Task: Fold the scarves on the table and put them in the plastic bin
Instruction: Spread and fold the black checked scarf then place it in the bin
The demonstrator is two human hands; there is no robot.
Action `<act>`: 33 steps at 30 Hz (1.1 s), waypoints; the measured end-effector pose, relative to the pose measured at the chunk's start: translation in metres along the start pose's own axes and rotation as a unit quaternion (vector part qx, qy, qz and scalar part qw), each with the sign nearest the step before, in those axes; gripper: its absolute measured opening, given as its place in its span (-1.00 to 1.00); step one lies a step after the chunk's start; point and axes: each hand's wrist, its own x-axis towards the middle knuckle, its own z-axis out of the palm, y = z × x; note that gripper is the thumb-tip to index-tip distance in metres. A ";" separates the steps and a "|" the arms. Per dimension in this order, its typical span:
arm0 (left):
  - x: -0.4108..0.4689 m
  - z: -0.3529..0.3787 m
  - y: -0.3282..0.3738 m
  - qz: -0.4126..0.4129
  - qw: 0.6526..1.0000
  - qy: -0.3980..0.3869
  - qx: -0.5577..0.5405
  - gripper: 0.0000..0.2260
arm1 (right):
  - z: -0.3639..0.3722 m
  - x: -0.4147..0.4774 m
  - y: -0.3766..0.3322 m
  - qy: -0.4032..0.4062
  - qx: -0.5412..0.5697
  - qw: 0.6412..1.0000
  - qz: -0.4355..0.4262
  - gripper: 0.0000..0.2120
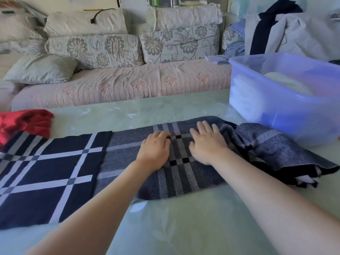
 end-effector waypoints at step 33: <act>-0.221 -0.214 -0.267 -0.273 0.955 0.047 0.109 -0.61 | -0.104 -0.010 -0.359 0.032 0.114 0.954 -0.276 -0.55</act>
